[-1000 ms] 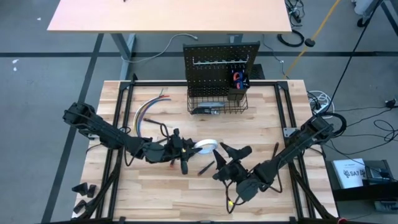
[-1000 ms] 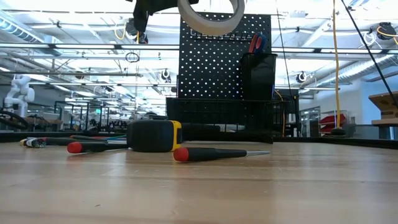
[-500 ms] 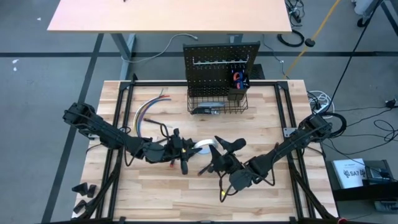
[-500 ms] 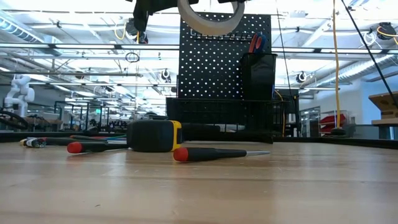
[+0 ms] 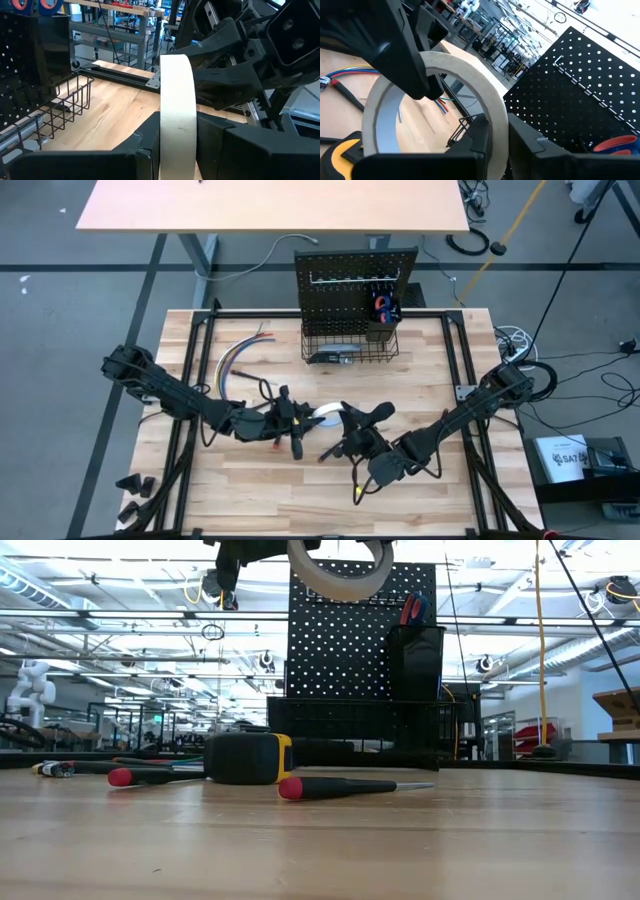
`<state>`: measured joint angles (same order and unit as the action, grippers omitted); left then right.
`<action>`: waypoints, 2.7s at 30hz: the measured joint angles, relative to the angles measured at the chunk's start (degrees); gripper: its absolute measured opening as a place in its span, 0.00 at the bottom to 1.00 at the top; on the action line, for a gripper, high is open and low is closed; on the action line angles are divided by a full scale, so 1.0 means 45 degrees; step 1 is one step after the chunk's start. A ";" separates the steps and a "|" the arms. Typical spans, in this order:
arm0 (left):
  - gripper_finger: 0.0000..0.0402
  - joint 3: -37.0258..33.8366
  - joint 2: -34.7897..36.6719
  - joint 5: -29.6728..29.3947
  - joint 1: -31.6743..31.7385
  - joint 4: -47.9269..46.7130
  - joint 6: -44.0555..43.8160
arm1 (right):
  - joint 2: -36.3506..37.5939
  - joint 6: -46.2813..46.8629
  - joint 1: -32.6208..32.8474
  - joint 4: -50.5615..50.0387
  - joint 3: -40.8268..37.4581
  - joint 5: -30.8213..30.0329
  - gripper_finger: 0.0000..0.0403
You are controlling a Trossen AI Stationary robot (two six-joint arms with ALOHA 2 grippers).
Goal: Hang tools onto peg board
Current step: Put the white masking tape into the black wire basket on the peg board
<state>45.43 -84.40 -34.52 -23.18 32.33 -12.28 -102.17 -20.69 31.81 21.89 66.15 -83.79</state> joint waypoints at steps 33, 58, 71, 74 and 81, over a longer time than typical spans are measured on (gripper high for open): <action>0.38 -0.0005 0.2123 -0.1540 -0.0259 -0.5402 -0.1203 | 0.5124 0.9979 -0.3286 -0.8899 -0.6424 -0.1365 0.08; 0.38 -0.0005 0.2123 -0.1588 0.0342 -0.5289 -0.0404 | 0.5592 0.2905 -0.3210 -0.6015 -0.6441 0.2223 0.08; 0.38 -0.0005 0.2123 -0.1624 0.0682 -0.5390 -0.0091 | 0.5249 -0.6422 -0.5120 0.1835 -0.6426 0.2826 0.08; 0.38 -0.0015 0.2123 -0.1627 0.0685 -0.5579 -0.0105 | 0.4993 -0.7566 -0.5619 0.2230 -0.6426 0.2635 0.08; 0.38 -0.0015 0.2123 -0.1627 0.0685 -0.5640 -0.0180 | 0.4252 -0.8684 -0.6521 0.2618 -0.6426 0.3016 0.08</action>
<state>45.36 -74.85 -41.85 -20.10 6.95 -13.09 -83.04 -59.77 2.47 33.67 37.23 -70.22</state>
